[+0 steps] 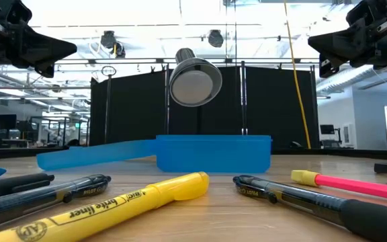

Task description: Pick & place school supplies into a supply box

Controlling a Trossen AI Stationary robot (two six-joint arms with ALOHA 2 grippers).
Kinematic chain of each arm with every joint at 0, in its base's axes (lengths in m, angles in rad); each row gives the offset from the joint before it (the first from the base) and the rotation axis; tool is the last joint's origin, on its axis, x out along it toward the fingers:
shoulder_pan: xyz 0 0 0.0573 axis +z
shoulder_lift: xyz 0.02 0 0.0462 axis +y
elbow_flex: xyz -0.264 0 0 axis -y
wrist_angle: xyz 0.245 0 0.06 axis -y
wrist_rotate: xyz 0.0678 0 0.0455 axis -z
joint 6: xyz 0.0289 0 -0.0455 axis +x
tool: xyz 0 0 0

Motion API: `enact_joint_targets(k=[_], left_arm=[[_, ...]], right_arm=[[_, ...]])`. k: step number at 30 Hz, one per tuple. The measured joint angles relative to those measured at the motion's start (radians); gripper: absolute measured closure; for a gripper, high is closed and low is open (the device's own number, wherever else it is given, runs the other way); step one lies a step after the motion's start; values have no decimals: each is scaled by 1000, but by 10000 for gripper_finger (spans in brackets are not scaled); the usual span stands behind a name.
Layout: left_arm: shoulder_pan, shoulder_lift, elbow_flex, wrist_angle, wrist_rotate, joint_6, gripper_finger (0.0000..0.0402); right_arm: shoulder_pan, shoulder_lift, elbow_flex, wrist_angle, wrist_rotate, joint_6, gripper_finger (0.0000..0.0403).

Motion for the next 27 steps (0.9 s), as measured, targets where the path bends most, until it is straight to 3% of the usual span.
enact_joint_targets(k=[15, 21, 27], left_arm=[[0, 0, 0, 0, 0, 0, 376], [0, 0, 0, 2, 0, -3, 376], [0, 0, 0, 5, 0, -137, 376]], right_arm=[[0, 0, 0, 0, 0, -3, 403], [0, 0, 0, 39, 0, -77, 403], [0, 0, 0, 46, 0, -78, 403]])
